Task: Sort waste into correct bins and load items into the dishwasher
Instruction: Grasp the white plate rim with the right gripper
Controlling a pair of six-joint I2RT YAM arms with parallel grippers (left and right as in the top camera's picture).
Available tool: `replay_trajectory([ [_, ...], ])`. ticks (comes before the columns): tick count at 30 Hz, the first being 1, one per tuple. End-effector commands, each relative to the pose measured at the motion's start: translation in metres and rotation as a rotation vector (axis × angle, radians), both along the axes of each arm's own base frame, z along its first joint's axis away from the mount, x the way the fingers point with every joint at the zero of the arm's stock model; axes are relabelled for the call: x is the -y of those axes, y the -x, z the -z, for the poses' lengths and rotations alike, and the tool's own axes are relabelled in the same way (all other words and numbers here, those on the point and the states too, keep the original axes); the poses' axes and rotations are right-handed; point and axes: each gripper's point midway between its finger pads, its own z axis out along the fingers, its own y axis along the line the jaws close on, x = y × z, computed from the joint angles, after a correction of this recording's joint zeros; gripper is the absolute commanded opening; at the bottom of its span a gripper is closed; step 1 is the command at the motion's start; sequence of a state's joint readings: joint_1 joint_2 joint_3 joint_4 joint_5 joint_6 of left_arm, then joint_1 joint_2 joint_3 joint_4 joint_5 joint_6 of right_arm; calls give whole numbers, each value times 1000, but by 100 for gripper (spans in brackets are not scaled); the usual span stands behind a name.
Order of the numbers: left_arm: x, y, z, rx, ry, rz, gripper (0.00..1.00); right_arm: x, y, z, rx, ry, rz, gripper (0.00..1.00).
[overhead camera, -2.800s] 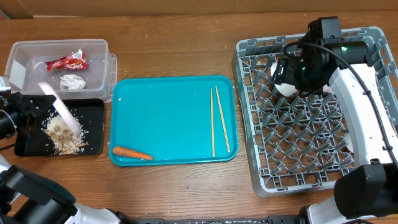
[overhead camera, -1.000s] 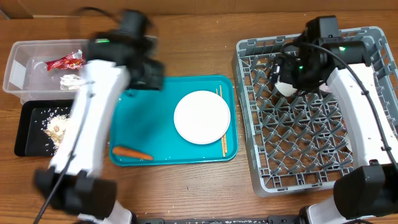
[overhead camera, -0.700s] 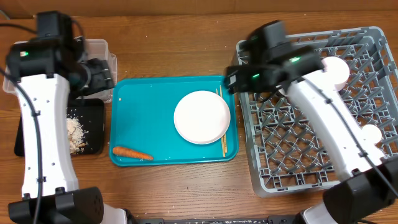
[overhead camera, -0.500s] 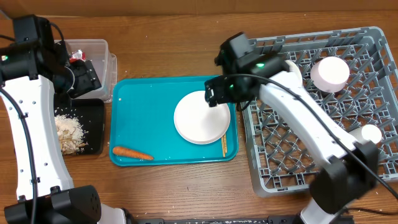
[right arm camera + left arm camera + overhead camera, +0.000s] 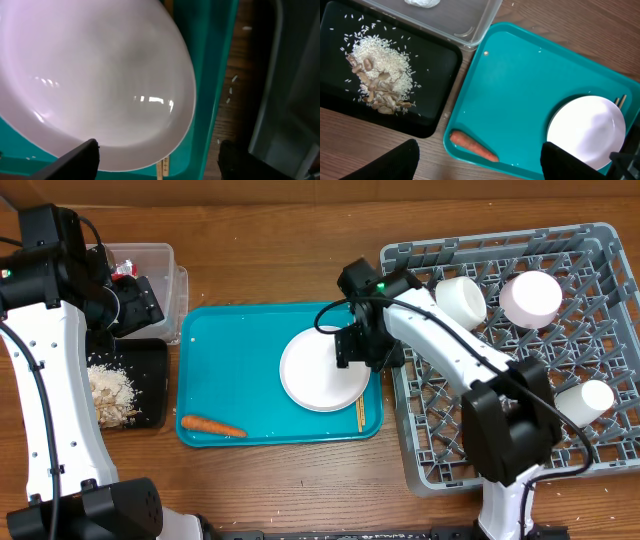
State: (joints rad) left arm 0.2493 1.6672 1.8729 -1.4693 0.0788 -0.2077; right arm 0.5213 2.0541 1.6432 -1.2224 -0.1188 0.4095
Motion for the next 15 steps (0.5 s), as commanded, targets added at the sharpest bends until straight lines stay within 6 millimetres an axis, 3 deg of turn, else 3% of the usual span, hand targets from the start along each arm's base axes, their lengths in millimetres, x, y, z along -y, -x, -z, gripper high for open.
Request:
replay_trajectory([
  [1, 2, -2, -2, 13, 14, 0, 80, 3, 3, 16, -36, 37, 38, 77],
  [8, 2, -2, -2, 12, 14, 0, 80, 4, 4, 24, -44, 43, 39, 69],
  [15, 3, -2, -2, 9, 15, 0, 80, 9, 13, 50, -57, 53, 83, 68],
])
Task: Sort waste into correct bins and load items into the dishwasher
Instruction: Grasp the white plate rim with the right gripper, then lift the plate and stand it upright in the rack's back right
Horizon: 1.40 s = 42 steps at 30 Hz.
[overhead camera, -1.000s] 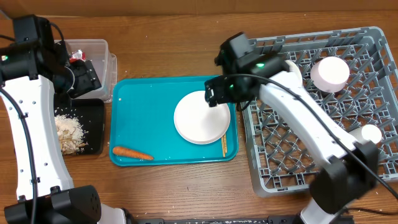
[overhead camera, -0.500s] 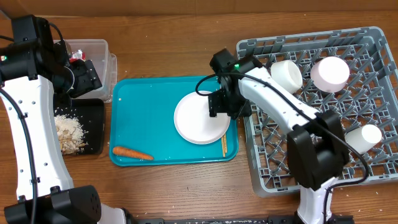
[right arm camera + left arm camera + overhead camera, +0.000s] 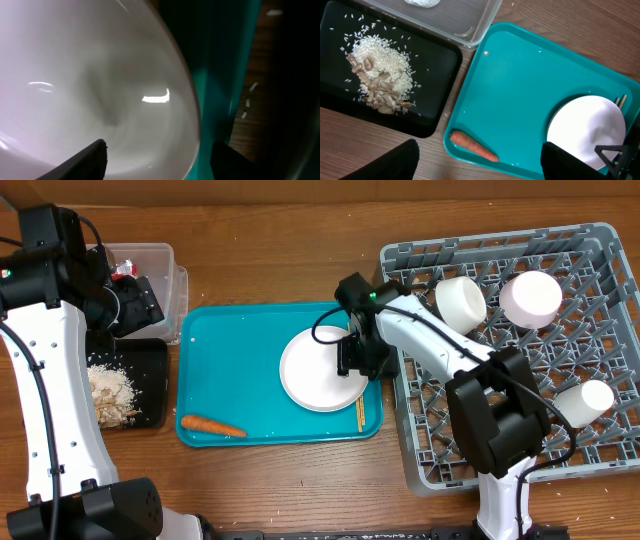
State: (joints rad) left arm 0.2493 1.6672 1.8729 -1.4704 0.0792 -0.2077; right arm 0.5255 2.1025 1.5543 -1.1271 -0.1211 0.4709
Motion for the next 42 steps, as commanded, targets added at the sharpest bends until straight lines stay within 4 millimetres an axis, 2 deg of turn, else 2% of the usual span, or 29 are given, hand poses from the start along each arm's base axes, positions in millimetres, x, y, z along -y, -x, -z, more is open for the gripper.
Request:
replay_trajectory([
  [1, 2, -2, -2, 11, 14, 0, 80, 8, 6, 13, -13, 28, 25, 66],
  [6, 3, -2, -2, 11, 14, 0, 80, 6, 4, 16, 1, 21, 25, 53],
  [8, 3, -2, -2, 11, 14, 0, 80, 5, 2, 16, 9, 15, 25, 41],
  [12, 3, -2, -2, 10, 15, 0, 80, 5, -2, 13, 23, 16, 27, 23],
  [14, 3, -2, -2, 10, 15, 0, 80, 6, -8, 10, 44, 25, 26, 19],
  [17, 3, -2, -2, 10, 15, 0, 80, 7, -18, 1, 84, 42, 26, 4],
  [18, 3, -2, -2, 10, 15, 0, 79, 7, -21, -2, 97, 45, 26, 4],
  [22, 3, -2, -2, 10, 15, 0, 79, 8, -40, -33, 184, 64, 30, 4],
  [24, 3, -2, -2, 10, 14, 0, 79, 8, -48, -54, 234, 56, 33, 4],
  [26, 3, -2, -2, 10, 14, 0, 79, 16, -60, -86, 314, 65, 52, 4],
  [27, 3, -2, -2, 10, 14, 0, 79, 19, -62, -95, 335, 69, 58, 4],
  [29, 2, -2, -2, 11, 14, 0, 79, 33, -71, -129, 421, 90, 88, 4],
  [30, 2, -2, -2, 11, 14, 0, 79, 49, -77, -158, 501, 115, 102, 4],
  [33, 3, -2, -2, 10, 14, 0, 79, 87, -84, -206, 651, 203, 146, 4],
  [36, 3, -2, -2, 10, 14, 0, 79, 149, -86, -254, 810, 416, 265, 4],
  [37, 3, -2, -2, 10, 14, 0, 79, 186, -82, -281, 886, 562, 343, 4],
  [38, 3, -2, -2, 10, 14, 0, 79, 198, -80, -289, 905, 607, 368, 4],
  [39, 3, -2, -2, 10, 14, 0, 79, 219, -75, -303, 937, 696, 416, 4],
  [41, 3, -2, -2, 10, 14, 0, 79, 245, -68, -318, 960, 814, 473, 4],
  [42, 2, -2, -2, 11, 14, 0, 79, 268, -62, -328, 968, 920, 522, 4],
])
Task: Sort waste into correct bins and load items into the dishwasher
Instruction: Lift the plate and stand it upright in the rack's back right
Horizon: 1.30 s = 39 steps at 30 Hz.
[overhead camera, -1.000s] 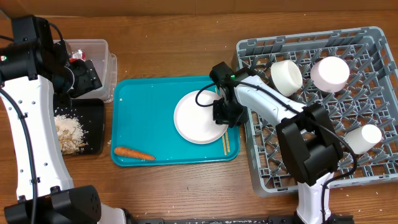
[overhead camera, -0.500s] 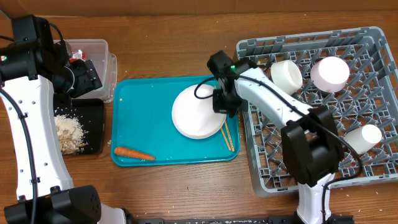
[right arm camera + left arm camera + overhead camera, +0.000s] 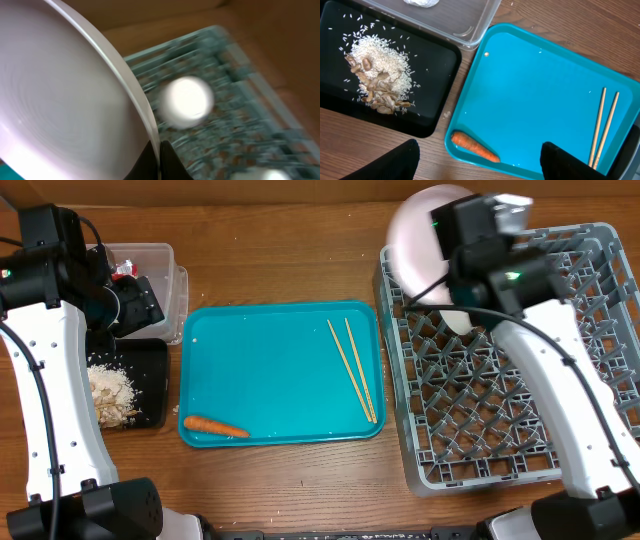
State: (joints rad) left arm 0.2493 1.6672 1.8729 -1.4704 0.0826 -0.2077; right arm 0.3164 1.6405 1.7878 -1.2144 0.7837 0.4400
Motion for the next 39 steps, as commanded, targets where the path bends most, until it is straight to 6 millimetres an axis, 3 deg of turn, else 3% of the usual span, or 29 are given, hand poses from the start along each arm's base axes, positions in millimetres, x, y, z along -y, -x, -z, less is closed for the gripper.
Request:
replay_trajectory([
  [1, 2, -2, -2, 10, 11, -1, 79, 85, 23, -54, 115, 330, 321, 4],
  [5, 2, -2, -2, 10, 11, -1, 79, 132, 39, -67, 148, 427, 500, 4],
  [9, 2, -2, -2, 10, 12, -2, 79, 178, 54, -62, 144, 449, 644, 4],
  [14, 3, -2, -2, 11, 15, -2, 79, 226, 70, -36, 63, 439, 754, 4],
  [18, 4, -2, -2, 12, 23, -3, 79, 246, 68, -2, -22, 398, 770, 4],
  [23, 4, -2, -2, 13, 27, -16, 78, 254, 56, 48, -131, 376, 751, 4],
  [28, 4, -2, -2, 13, 27, -17, 78, 249, 46, 95, -230, 338, 702, 4],
  [36, 4, -3, -2, 14, 34, -36, 79, 219, 27, 126, -257, 224, 591, 5],
  [37, 4, -3, -2, 13, 34, -38, 79, 214, 25, 129, -261, 202, 572, 8],
  [38, 4, -3, -3, 14, 35, -41, 79, 209, 23, 132, -266, 184, 556, 19],
  [39, 4, -3, -3, 15, 35, -41, 79, 204, 22, 135, -278, 171, 540, 46],
])
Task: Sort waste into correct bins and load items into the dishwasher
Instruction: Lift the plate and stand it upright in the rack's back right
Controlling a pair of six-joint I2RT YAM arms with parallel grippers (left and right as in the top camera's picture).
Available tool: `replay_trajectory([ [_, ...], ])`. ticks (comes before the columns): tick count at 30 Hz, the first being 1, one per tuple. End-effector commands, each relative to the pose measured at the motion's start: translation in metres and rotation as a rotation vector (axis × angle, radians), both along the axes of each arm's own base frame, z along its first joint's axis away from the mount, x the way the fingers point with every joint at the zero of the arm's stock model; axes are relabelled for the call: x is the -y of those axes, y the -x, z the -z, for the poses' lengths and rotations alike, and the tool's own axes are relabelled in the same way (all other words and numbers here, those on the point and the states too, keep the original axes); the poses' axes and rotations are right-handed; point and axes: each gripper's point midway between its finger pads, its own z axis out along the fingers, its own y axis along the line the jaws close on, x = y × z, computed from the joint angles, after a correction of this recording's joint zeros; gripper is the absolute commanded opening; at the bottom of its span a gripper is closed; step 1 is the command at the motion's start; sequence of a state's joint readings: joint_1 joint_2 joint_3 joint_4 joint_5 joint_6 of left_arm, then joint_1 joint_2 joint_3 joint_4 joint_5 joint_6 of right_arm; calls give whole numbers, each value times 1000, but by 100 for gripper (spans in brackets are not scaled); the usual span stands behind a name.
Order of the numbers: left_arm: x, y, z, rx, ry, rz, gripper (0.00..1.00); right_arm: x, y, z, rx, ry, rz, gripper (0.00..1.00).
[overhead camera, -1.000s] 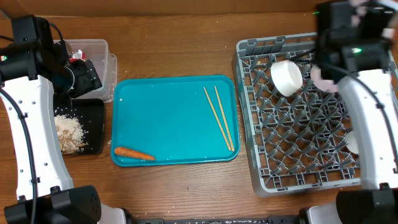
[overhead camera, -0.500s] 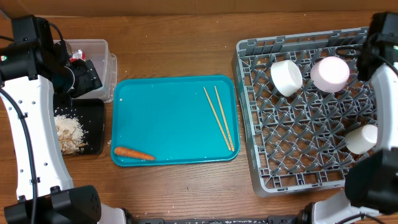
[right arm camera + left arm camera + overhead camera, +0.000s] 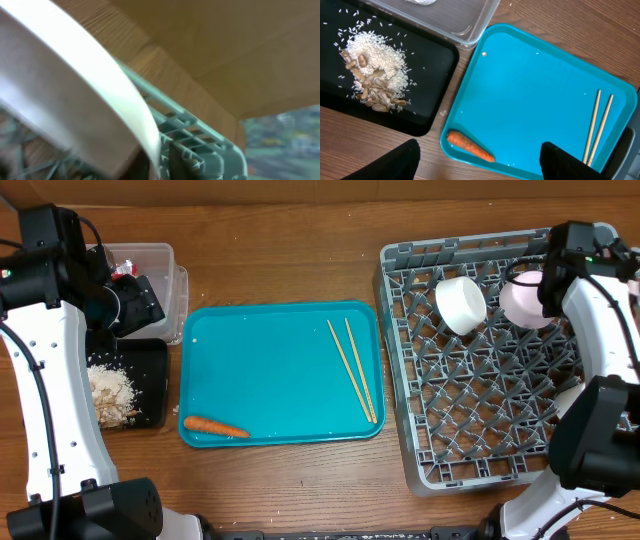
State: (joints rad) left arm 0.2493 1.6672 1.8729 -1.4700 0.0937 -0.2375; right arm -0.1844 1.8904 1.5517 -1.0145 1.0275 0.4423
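Note:
In the right wrist view the white plate [image 3: 100, 85] stands on edge, blurred, over the back corner of the grey dish rack [image 3: 200, 145]. My right gripper [image 3: 161, 161] is shut on its rim. Seen from overhead, the right gripper [image 3: 553, 280] is at the rack's back right; the plate itself does not show clearly there. On the teal tray [image 3: 270, 350] lie a carrot [image 3: 213, 426] and two chopsticks [image 3: 355, 370]. My left gripper [image 3: 480, 172] hangs open above the tray's front left, over the carrot [image 3: 470, 146].
The rack [image 3: 480, 420] holds a white cup [image 3: 460, 303], a pinkish bowl [image 3: 520, 305] and another cup [image 3: 568, 395] half hidden by the arm. A black tray with rice [image 3: 125, 395] and a clear bin [image 3: 150, 265] sit left of the teal tray.
My right gripper, still holding the plate, was over the rack's back left corner and is now at its back right corner. The left wrist view has shifted slightly.
The plate lay on the teal tray with my right gripper open at its right rim. Then the gripper was closer on the rim. Later the plate was held high over the rack, baring the chopsticks. Now it is on edge at the rack's back right.

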Motion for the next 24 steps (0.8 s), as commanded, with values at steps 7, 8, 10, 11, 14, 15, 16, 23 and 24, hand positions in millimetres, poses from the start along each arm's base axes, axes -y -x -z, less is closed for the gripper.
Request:
replay_trajectory([
  [7, 2, -2, -2, 10, 16, -16, 79, -27, -11, 4, 33, -111, -74, 92],
  [8, 2, -2, -2, 9, 16, -16, 79, -30, -14, 2, 55, -135, -83, 93],
  [10, 2, -1, -2, 8, 16, -16, 79, -40, -23, -5, 118, -209, -116, 93],
  [11, 2, -1, -2, 7, 16, -16, 79, -45, -28, -9, 148, -251, -140, 93],
  [14, 2, -1, -2, 4, 17, -16, 80, -71, -49, -30, 246, -403, -280, 93],
  [15, 2, -1, -2, 4, 17, -16, 80, -78, -54, -36, 262, -434, -320, 93],
  [16, 2, -1, -2, 4, 17, -16, 80, -90, -59, -45, 282, -479, -386, 93],
  [23, 3, 4, 0, -13, 22, -16, 86, -216, -67, -77, 345, -1001, -957, 83],
  [24, 3, 4, 0, -15, 22, -16, 89, -234, -64, -79, 341, -1082, -1025, 81],
])
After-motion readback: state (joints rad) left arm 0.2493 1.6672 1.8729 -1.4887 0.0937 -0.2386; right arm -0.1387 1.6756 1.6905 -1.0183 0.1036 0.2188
